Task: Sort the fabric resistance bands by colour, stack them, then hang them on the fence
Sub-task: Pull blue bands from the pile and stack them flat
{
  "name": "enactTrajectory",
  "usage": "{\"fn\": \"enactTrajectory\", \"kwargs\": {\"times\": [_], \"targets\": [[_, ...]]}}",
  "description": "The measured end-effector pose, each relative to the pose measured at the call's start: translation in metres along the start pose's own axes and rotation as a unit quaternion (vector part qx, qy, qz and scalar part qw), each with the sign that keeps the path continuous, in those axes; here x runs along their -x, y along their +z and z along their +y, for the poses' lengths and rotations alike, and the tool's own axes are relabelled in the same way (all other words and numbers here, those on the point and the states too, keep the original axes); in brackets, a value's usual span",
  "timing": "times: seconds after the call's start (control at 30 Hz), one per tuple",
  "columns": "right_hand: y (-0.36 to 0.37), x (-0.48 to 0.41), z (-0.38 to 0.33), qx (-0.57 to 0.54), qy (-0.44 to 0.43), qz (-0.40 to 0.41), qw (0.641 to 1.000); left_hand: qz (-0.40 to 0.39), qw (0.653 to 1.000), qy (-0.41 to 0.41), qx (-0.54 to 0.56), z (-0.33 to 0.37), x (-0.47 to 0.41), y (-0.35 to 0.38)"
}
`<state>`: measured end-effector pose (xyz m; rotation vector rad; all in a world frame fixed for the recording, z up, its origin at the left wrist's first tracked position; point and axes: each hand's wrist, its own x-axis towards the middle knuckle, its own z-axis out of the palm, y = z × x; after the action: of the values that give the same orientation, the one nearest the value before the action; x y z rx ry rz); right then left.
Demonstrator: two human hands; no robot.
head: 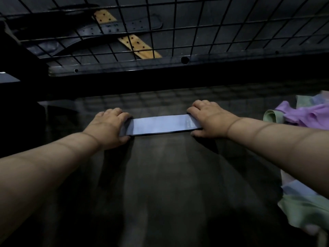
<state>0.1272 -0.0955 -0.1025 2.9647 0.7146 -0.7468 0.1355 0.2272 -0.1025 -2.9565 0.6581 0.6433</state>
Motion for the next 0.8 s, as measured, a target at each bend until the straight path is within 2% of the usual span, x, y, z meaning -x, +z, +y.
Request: {"fn": "enactTrajectory", "kwargs": {"times": [0.4, 0.53, 0.8], "targets": [[-0.003, -0.008, -0.008, 0.025, 0.004, -0.022, 0.999, -0.041, 0.998, 0.005, -0.04, 0.007, -0.009, -0.004], [-0.002, -0.005, -0.008, 0.033, -0.006, -0.011, 0.999, -0.016, 0.999, 0.017, -0.034, 0.009, -0.007, -0.001], [-0.002, -0.007, -0.01, 0.024, -0.006, -0.011, 1.0, -0.014, 0.999, 0.03, -0.034, 0.013, -0.011, 0.0]]}}
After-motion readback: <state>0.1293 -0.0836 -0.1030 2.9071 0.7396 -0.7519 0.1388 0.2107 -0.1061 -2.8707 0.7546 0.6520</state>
